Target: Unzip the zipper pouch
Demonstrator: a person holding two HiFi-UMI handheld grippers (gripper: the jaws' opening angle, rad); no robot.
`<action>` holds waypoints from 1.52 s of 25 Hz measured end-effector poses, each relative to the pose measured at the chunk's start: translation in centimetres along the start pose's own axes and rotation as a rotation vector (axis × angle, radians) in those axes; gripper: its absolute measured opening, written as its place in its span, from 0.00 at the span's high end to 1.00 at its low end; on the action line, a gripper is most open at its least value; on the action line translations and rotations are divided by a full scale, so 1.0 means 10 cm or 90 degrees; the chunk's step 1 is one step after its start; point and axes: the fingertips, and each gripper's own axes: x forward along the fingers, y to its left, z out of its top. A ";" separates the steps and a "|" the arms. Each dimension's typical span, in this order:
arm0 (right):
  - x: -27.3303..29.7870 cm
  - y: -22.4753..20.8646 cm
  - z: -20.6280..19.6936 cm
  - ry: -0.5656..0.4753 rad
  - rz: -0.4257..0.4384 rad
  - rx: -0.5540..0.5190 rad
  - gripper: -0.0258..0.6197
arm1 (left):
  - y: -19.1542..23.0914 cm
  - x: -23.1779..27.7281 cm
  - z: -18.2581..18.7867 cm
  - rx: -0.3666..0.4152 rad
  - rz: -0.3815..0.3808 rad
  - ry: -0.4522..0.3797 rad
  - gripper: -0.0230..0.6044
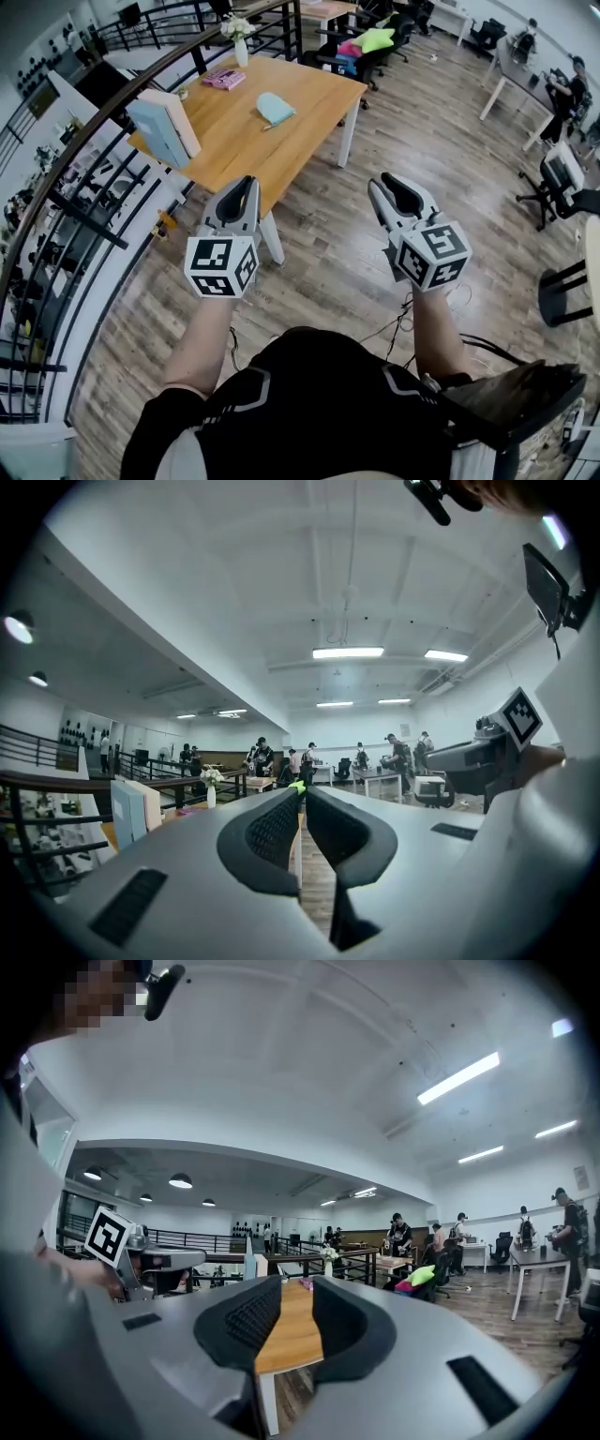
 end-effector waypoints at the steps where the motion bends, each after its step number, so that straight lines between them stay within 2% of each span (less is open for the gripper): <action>1: -0.01 -0.01 -0.01 0.000 0.001 0.001 0.77 | 0.00 0.00 0.00 -0.005 0.006 -0.004 0.91; 3: -0.02 -0.04 -0.04 -0.001 0.004 0.004 0.69 | -0.02 -0.01 -0.03 -0.006 0.012 -0.005 0.90; 5: -0.03 -0.07 -0.08 0.002 0.008 0.005 0.67 | -0.05 0.02 -0.06 0.002 0.012 0.002 0.75; 6: -0.04 -0.10 -0.09 0.004 0.011 0.004 0.67 | -0.06 0.04 -0.08 0.005 0.014 0.006 0.71; 12: -0.08 -0.26 -0.10 -0.002 0.024 0.006 0.66 | -0.20 0.17 -0.10 0.004 0.011 0.019 0.62; 17: -0.17 -0.48 -0.18 0.004 0.030 0.011 0.66 | -0.44 0.28 -0.11 0.006 0.010 0.021 0.61; 26: -0.22 -0.88 -0.32 -0.011 0.047 0.038 0.66 | -0.75 0.52 -0.23 0.043 0.012 0.044 0.61; 30: -0.07 -0.97 -0.38 -0.008 0.058 0.032 0.67 | -0.73 0.78 -0.37 0.058 0.006 0.069 0.61; 34: 0.19 -1.24 -0.36 0.003 0.045 0.036 0.67 | -0.65 1.15 -0.36 0.037 -0.006 0.053 0.61; 38: 0.57 -1.32 -0.31 0.016 0.064 0.003 0.67 | -0.38 1.47 -0.34 0.030 -0.005 0.038 0.61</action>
